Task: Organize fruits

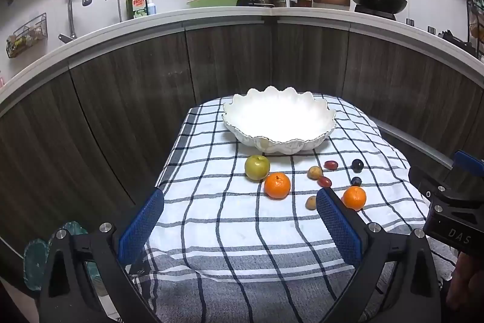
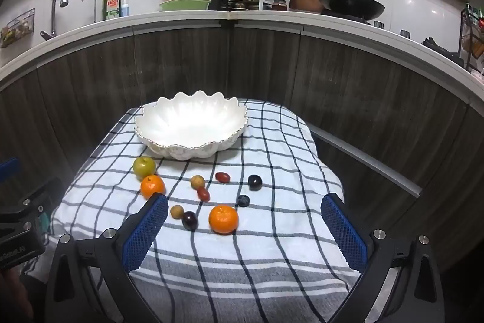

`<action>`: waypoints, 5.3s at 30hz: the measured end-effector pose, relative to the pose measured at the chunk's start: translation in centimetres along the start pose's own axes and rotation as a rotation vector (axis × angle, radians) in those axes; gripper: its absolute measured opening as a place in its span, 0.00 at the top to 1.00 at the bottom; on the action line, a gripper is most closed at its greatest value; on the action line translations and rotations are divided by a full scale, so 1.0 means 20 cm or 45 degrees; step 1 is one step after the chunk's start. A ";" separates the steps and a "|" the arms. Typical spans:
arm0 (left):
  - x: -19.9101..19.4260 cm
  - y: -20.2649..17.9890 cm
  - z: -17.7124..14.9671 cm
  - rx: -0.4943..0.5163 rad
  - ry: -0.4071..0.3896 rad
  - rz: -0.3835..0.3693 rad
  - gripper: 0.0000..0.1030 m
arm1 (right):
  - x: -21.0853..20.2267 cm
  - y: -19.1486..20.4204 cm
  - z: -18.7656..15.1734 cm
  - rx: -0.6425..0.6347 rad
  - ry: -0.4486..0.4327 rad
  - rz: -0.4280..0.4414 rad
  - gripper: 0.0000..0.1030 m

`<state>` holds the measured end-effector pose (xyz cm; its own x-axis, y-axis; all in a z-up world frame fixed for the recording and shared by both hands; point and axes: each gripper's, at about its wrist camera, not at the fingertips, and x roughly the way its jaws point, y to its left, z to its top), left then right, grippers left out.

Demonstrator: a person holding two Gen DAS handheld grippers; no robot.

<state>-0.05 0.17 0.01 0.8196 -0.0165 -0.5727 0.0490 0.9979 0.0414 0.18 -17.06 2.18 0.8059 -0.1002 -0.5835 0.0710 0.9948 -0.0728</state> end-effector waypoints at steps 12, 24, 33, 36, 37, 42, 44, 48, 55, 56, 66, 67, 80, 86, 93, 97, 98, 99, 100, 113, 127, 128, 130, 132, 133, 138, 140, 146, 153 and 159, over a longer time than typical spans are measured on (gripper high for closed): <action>-0.02 0.00 0.00 0.008 0.000 -0.002 0.01 | -0.03 0.01 -0.01 -0.004 -0.015 0.004 0.01; -0.02 -0.01 0.00 0.010 0.002 -0.003 0.01 | -0.03 0.00 0.00 -0.004 -0.014 0.005 0.01; -0.03 -0.01 0.00 0.009 0.001 -0.002 0.01 | -0.01 0.01 -0.01 -0.003 -0.014 0.004 0.01; -0.02 -0.01 0.00 0.013 0.002 -0.004 0.01 | -0.03 0.00 0.00 -0.002 -0.012 -0.001 0.01; -0.02 -0.02 0.00 0.014 0.002 -0.004 0.01 | -0.03 0.00 0.00 -0.001 -0.014 -0.002 0.01; -0.02 -0.02 0.00 0.014 0.001 -0.003 0.01 | -0.04 0.00 0.01 0.001 -0.016 -0.001 0.01; -0.02 -0.02 0.00 0.013 0.001 -0.003 0.01 | -0.03 0.00 0.00 0.000 -0.016 -0.001 0.01; -0.02 -0.02 0.00 0.013 0.001 -0.004 0.01 | -0.03 0.00 0.00 0.001 -0.017 0.000 0.01; -0.03 -0.02 0.00 0.012 0.000 -0.003 0.01 | -0.03 -0.02 0.01 0.008 -0.017 -0.006 0.01; -0.03 -0.02 0.00 0.013 0.001 -0.004 0.01 | -0.03 -0.03 0.01 0.010 -0.015 -0.009 0.01; -0.03 -0.02 0.00 0.012 -0.001 -0.003 0.01 | -0.03 -0.03 0.01 0.022 -0.013 -0.017 0.01; -0.03 -0.02 0.00 0.010 -0.001 -0.004 0.01 | -0.03 -0.03 0.01 0.022 -0.013 -0.017 0.01; -0.03 -0.01 0.00 0.012 -0.001 -0.005 0.01 | -0.04 -0.05 0.02 0.028 -0.023 -0.018 0.01; -0.02 -0.02 0.00 0.014 0.001 -0.004 0.01 | -0.04 -0.05 0.02 0.028 -0.022 -0.020 0.01; -0.01 -0.03 0.02 0.018 0.015 0.002 0.01 | -0.03 -0.05 0.02 0.029 -0.016 -0.014 0.01; 0.01 -0.03 0.02 0.023 0.027 0.003 0.01 | -0.01 -0.05 0.03 0.032 -0.008 -0.009 0.01; 0.02 -0.03 0.02 0.023 0.028 0.004 0.01 | -0.01 -0.05 0.03 0.032 -0.005 -0.008 0.01; 0.03 -0.03 0.02 0.023 0.029 0.005 0.01 | 0.00 -0.05 0.03 0.031 -0.003 -0.007 0.01; 0.03 -0.03 0.02 0.024 0.029 0.006 0.01 | 0.01 -0.04 0.02 0.030 -0.002 -0.007 0.01; 0.14 -0.06 0.04 0.080 0.060 0.004 0.01 | 0.13 -0.03 0.01 0.035 0.053 0.022 0.01; 0.30 -0.11 0.06 0.159 0.111 -0.045 0.09 | 0.28 -0.01 0.00 0.023 0.137 0.054 0.10; 0.31 -0.12 0.06 0.169 0.114 -0.047 0.11 | 0.28 -0.01 0.00 0.022 0.142 0.057 0.10; 0.34 -0.13 0.06 0.181 0.119 -0.053 0.11 | 0.31 0.00 0.00 0.014 0.147 0.059 0.10; 0.36 -0.14 0.06 0.191 0.126 -0.060 0.11 | 0.33 0.01 0.00 0.005 0.150 0.058 0.10; 0.37 -0.15 0.06 0.197 0.130 -0.061 0.11 | 0.34 0.01 0.00 0.004 0.154 0.056 0.10; 0.46 -0.16 0.06 0.214 0.158 -0.078 0.15 | 0.41 0.01 0.00 0.020 0.188 0.056 0.15; 0.50 -0.17 0.05 0.216 0.175 -0.093 0.16 | 0.44 0.01 -0.01 0.023 0.206 0.058 0.18; 0.60 -0.18 0.04 0.221 0.204 -0.118 0.23 | 0.49 0.02 -0.03 0.015 0.231 0.057 0.20; 0.69 -0.20 0.02 0.237 0.227 -0.131 0.27 | 0.56 0.05 -0.05 0.002 0.256 0.062 0.20; 0.78 -0.22 0.00 0.239 0.255 -0.151 0.30 | 0.63 0.07 -0.09 -0.004 0.291 0.063 0.24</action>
<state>12.47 -4.41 -9.11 0.6738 -0.1010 -0.7320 0.2578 0.9605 0.1048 9.44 -17.02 -6.66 0.6546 -0.0531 -0.7541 0.0329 0.9986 -0.0418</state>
